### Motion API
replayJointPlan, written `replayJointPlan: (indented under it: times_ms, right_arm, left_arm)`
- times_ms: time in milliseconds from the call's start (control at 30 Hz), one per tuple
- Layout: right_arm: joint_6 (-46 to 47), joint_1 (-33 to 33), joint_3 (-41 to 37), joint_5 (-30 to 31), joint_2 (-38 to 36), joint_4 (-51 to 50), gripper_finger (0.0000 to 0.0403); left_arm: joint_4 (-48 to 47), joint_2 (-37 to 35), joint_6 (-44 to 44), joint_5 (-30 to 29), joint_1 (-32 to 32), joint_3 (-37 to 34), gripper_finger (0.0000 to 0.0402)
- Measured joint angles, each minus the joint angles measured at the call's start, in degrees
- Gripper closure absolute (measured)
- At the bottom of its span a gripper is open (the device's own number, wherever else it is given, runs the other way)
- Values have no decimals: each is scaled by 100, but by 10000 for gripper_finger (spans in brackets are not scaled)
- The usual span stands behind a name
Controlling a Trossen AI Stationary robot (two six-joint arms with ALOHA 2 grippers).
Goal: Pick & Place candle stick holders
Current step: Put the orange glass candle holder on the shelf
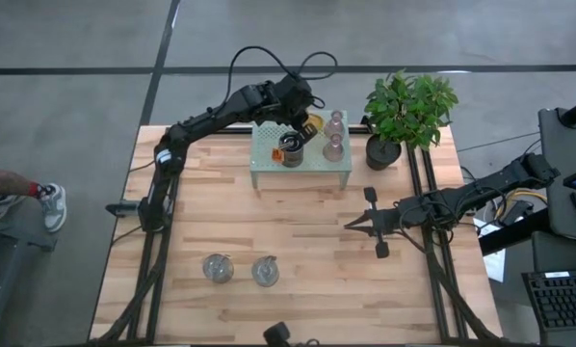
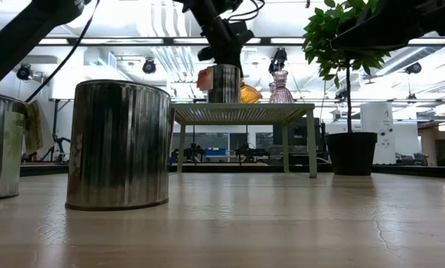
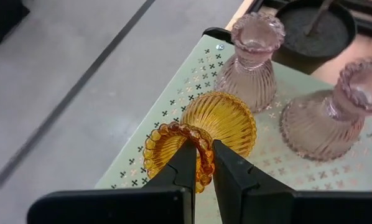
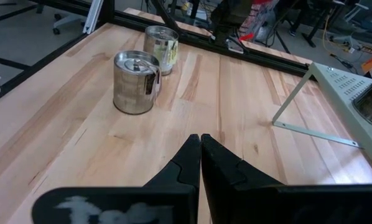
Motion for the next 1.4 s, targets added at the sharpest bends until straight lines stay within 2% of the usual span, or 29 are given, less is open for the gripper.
replayJointPlan:
  times_ms: [367,533,800,1100,1400]
  right_arm:
    - [21,0,0,0,0,1,394]
    - [9,0,0,0,0,0,394]
    - [0,0,0,0,0,0,394]
    - [9,0,-3,0,0,0,394]
    - [0,0,-17,0,-2,0,394]
  left_arm:
    - [-7,-9,527,1,0,-215,371]
    - [295,-9,553,3,-2,-333,371]
    - [246,-9,660,1,-1,-356,371]
    - [241,-9,658,1,-2,-367,346]
    - [334,-9,647,23,-5,-367,343]
